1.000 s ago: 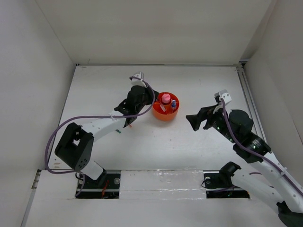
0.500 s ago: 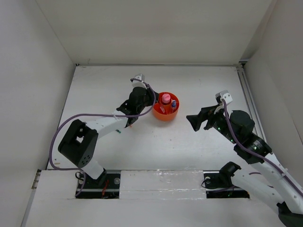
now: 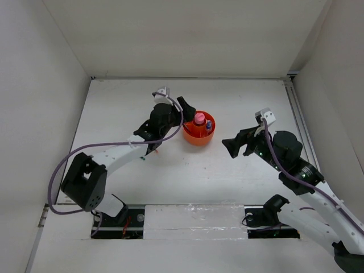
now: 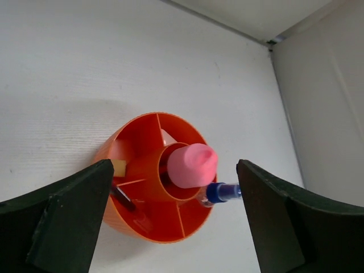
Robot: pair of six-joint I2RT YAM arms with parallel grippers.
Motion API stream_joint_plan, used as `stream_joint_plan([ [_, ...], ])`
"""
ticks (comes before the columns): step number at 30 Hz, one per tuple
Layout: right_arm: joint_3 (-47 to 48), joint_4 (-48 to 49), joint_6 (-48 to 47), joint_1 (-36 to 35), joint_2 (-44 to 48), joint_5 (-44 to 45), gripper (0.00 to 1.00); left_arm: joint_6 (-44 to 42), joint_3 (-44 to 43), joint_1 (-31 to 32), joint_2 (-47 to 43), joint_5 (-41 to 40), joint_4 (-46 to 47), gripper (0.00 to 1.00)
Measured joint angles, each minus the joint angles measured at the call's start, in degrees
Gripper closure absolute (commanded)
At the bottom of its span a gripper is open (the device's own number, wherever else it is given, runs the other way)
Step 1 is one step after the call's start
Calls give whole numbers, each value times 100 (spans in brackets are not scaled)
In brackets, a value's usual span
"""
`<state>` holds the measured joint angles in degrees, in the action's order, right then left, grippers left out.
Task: Sort the stationery into containers
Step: Pick up the pen from the center of the board.
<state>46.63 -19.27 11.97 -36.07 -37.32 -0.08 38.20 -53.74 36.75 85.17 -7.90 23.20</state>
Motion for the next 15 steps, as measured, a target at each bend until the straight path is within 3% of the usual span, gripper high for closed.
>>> stream_joint_plan([
  [1, 0, 4, -22, 0, -46, -48, 1, -7, 0, 0, -149, -42, -101, 0],
  [8, 0, 133, -203, -24, -411, -581, 0, 258, -557, 2, -1064, -953, -1480, 0],
  [12, 79, 365, -328, -341, -1128, -914, 4, 702, -1069, -146, -1132, -1394, -2586, 0],
  [15, 295, 592, -376, -780, -2015, -942, 7, 909, -1178, -658, -1113, -1307, -3259, 0],
])
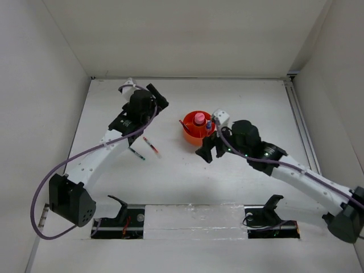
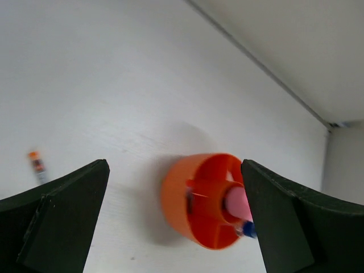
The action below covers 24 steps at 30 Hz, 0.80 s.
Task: Sort the stationery into containers
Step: Pick up the pen from the center of the board.
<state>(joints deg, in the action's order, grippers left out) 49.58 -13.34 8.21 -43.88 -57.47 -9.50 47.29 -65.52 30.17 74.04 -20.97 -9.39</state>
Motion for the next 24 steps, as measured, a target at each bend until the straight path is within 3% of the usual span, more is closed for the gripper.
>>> stream_joint_plan([
  [7, 938, 153, -72, -1051, -1943, 304, 13, 518, 723, -1718, -103, 483, -918, 0],
  [11, 1904, 208, -98, -1327, -2977, 404, 19, 826, 1202, -1773, -789, 365, -1550, 0],
  [17, 3333, 79, -144, -1353, -4513, 540, 23, 1097, 1207, -1740, -1906, -166, -2015, 0],
  [24, 4457, -415, -181, -1397, -5998, 761, 28, 1019, 1174, -1742, -1971, -389, -2376, 0],
])
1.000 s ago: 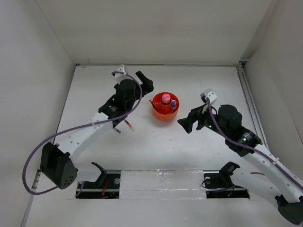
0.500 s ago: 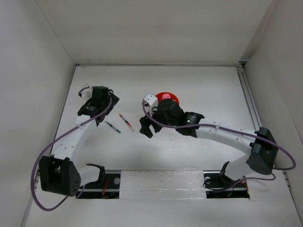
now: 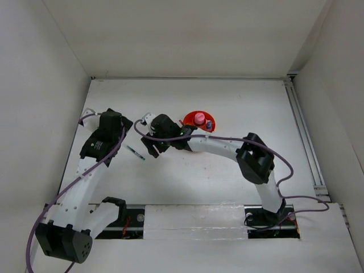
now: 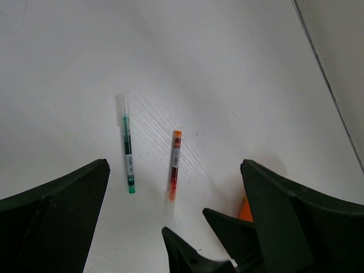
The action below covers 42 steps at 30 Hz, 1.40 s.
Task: Sort the stationery into containers
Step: Pick up the pen from the center of the board.
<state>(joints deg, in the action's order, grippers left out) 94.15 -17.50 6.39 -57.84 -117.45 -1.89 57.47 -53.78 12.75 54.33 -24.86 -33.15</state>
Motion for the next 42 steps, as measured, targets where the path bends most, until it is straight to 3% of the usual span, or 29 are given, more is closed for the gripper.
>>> stream_joint_plan([
  [9, 651, -581, 9, 0, -1043, 404, 30, -402, 2, -2, 125, 286, 142, 0],
  [11, 695, -671, 9, 0, -1163, 476, 35, -470, 4, 0, 184, 391, 214, 0],
  [16, 824, -811, 72, 0, -1257, 632, 57, -562, 20, 0, 262, 518, 345, 0],
  [19, 813, -817, 144, 2, -1259, 737, 62, -603, 31, 0, 254, 520, 369, 0],
  [25, 798, -787, 271, 0, -1268, 796, 100, -634, 52, 0, 240, 520, 382, 0],
  [33, 216, -400, 372, 7, -946, 815, 100, -787, 118, 0, 240, 719, 560, 0],
  [42, -911, -490, 433, 136, 435, 774, 100, -1110, 721, 0, 271, 2096, 1491, 0],
])
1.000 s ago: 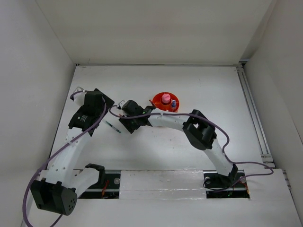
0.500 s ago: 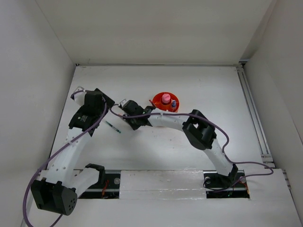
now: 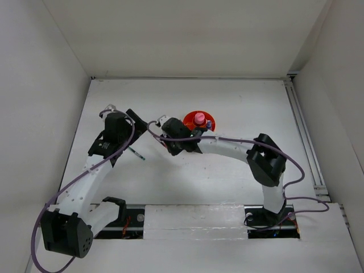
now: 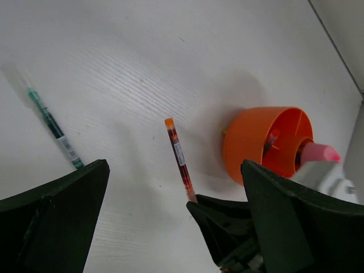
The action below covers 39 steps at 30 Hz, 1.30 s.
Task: Sort the stationery into containers
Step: Pick up the pen from the center of the board, then place the pen in the storage box.
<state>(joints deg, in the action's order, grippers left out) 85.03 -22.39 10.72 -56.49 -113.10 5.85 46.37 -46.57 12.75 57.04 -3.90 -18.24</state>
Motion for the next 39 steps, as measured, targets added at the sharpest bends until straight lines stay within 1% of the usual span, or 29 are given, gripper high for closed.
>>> stream_joint_plan([
  [4, -308, 286, 81, 72, 695, -94, 100, -46, 308, 0, 146, 758, 568, 0],
  [6, -461, 448, 151, 83, 988, -140, 100, -44, 400, 0, 227, 1080, 811, 2],
  [8, -586, 619, 201, 83, 1200, -188, 100, -31, 474, 0, 269, 1318, 1038, 5],
  [12, -824, 870, 302, 83, 1530, -415, 100, 22, 501, 0, 308, 1639, 1403, 15],
  [14, -828, 960, 317, 81, 1589, -540, 100, 66, 527, 0, 308, 1742, 1604, 29],
  [16, -831, 1038, 328, 81, 1637, -645, 100, 120, 549, 0, 310, 1821, 1735, 46],
  [17, -831, 1069, 330, 81, 1659, -682, 100, 122, 560, 0, 310, 1858, 1786, 59],
  [18, -831, 1091, 337, 81, 1676, -717, 100, 160, 570, 0, 315, 1895, 1849, 65],
  [20, -831, 1130, 348, 81, 1700, -743, 100, 173, 573, 0, 323, 1956, 1921, 72],
  [21, -831, 1150, 356, 81, 1705, -748, 100, 188, 573, 0, 330, 1991, 1947, 82],
  [24, -866, 1207, 372, 81, 1705, -769, 100, 256, 573, 0, 378, 2127, 2079, 100],
  [27, -911, 1224, 407, 81, 1705, -778, 99, 273, 573, 15, 444, 2267, 2194, 100],
  [28, -911, 1226, 409, 81, 1705, -776, 91, 282, 573, 15, 468, 2306, 2221, 100],
  [29, -911, 1239, 409, 81, 1705, -776, 73, 275, 573, 15, 481, 2339, 2258, 100],
  [30, -911, 1246, 420, 87, 1705, -778, 31, 273, 573, 15, 490, 2358, 2291, 100],
  [31, -911, 1257, 446, 92, 1709, -780, 23, 249, 573, 20, 496, 2374, 2321, 100],
  [32, -914, 1270, 407, 92, 1722, -774, 10, 229, 573, 31, 498, 2380, 2339, 100],
  [34, -986, 1300, 411, 92, 1814, -702, 4, 188, 573, 76, 501, 2343, 2363, 100],
  [39, -1467, 1154, 407, 96, 2505, -267, 0, 96, 566, 190, 549, 2260, 2671, 100],
])
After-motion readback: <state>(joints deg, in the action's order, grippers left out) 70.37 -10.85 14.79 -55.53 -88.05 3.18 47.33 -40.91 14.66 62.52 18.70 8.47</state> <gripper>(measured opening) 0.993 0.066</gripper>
